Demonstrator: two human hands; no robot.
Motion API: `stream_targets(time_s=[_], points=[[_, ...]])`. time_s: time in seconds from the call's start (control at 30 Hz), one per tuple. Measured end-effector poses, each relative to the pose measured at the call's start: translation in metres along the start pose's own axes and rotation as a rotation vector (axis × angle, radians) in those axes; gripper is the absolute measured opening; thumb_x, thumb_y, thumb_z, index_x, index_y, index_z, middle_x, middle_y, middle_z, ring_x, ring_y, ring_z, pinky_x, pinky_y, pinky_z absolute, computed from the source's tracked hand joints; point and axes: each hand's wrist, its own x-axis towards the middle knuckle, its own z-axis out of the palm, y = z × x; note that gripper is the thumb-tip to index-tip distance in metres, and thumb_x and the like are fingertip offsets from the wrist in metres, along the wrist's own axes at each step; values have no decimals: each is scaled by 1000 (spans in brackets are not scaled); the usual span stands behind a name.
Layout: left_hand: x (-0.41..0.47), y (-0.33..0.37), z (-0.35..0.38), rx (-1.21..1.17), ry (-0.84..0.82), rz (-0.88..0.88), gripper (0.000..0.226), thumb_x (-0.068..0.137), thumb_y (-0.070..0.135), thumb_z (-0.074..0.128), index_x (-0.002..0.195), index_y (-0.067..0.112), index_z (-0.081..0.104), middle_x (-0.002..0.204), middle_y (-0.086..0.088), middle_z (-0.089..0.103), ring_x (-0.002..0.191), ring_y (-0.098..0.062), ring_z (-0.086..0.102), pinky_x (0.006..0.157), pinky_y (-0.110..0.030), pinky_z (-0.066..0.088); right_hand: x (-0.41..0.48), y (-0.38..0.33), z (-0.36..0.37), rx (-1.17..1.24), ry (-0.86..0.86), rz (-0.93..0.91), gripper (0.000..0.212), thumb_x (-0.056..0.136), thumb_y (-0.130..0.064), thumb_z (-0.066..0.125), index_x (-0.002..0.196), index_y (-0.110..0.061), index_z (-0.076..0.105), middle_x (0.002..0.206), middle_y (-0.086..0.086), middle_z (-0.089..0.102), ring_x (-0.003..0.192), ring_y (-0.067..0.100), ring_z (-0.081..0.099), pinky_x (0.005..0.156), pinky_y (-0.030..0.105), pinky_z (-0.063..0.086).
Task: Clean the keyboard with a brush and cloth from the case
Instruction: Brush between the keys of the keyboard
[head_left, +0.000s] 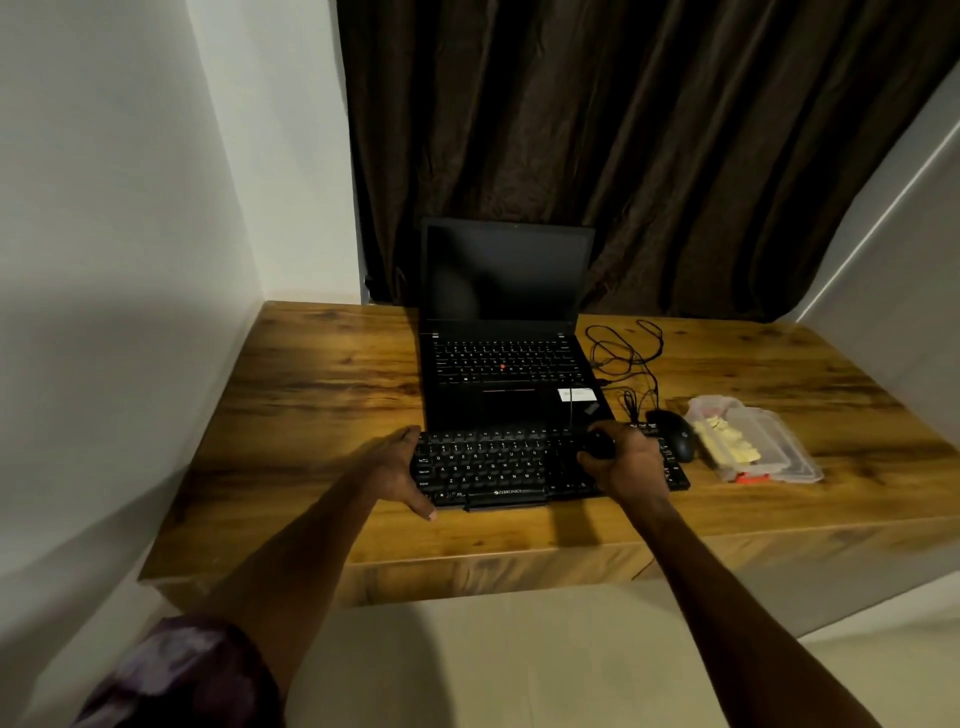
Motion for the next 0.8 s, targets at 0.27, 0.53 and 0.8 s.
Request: stream_targets(time_s=[0.27,0.53,0.8], points=[[1,-1,0,-4,-6,22,145,18,63,87,146,20,31,145,1,47,127,-27,50,102,-41,47,3,3,2,67,-65,46,36,80,-17,80,113,-22,67,99,-2,70,71,8,70,53,18,57],[4,-4,3,8,0,20,140,14,66,85,138,24,36,139,4,51,122,-24,53,98,-40,50,2,34,-26,-84,66,75,39,77,-25,80,113,-27,66,107,3,70,98,24,66,77,46,60],[3,-3,2,32,0,18,152,13,71,81,147,19,30,147,1,45,128,-26,50,102,-40,48,-6,13,-12,3,-44,-13,39,79,-15,80,115,-22,67,102,-2,71,77,10,69,66,27,61]])
